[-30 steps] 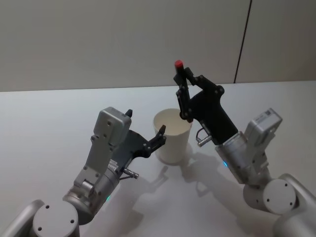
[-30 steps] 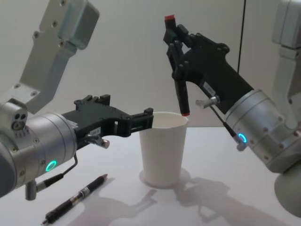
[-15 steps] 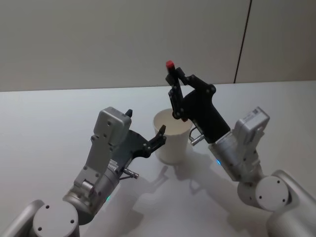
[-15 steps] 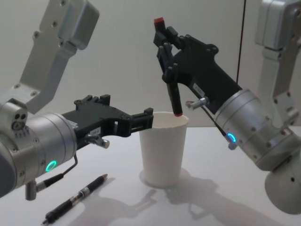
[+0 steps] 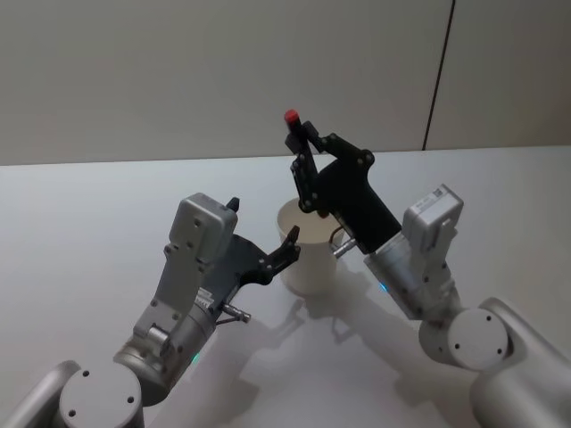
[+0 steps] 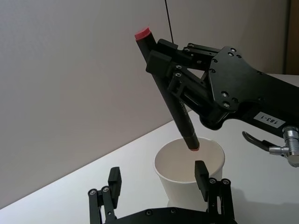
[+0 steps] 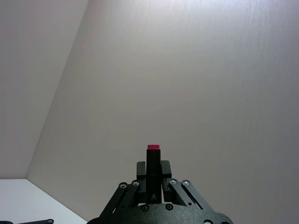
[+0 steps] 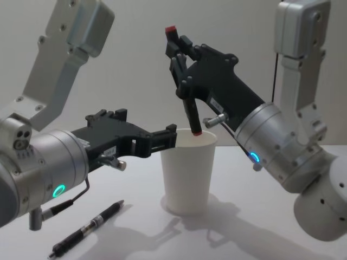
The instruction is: Place the pen into the pen holder.
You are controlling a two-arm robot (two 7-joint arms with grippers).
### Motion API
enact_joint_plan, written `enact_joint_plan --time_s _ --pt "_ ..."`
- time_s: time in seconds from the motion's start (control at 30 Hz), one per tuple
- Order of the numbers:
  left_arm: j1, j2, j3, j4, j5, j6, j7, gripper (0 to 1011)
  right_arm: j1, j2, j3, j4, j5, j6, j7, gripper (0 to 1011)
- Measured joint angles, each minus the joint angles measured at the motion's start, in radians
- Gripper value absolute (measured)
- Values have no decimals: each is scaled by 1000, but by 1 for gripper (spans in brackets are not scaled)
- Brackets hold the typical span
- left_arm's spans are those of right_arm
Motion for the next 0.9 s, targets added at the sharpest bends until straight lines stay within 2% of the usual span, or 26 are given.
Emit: enact_joint_plan --time_s 0.1,0.13,0.2,0.23,0.27,0.37,0.47,0.57,0.7,0.73,0.9 --pt "0 0 0 0 0 0 0 1000 8 -4 1 13 -1 2 2 195" --pt "0 0 0 0 0 0 0 1000 9 -5 1 16 -2 2 2 250" --pt "0 0 0 0 0 0 0 1000 15 -9 2 25 -2 4 4 278" --pt "0 0 0 0 0 0 0 1000 18 -10 3 31 -2 4 5 342" --pt "0 0 0 0 0 0 0 1000 19 -11 3 33 -2 5 5 342" --pt "0 0 0 0 0 0 0 1000 23 -13 5 41 -2 7 7 465" --pt "0 0 0 0 0 0 0 1000 26 -15 6 46 -3 9 8 527" --pt "0 0 0 0 0 0 0 999 26 -15 8 47 -5 12 8 668" --pt "0 0 0 0 0 0 0 1000 25 -15 10 44 -7 17 8 747" --pt "0 0 0 0 0 0 0 1000 22 -13 11 40 -8 20 7 804" --pt "0 0 0 0 0 0 0 1000 9 -7 14 16 -10 33 3 927"
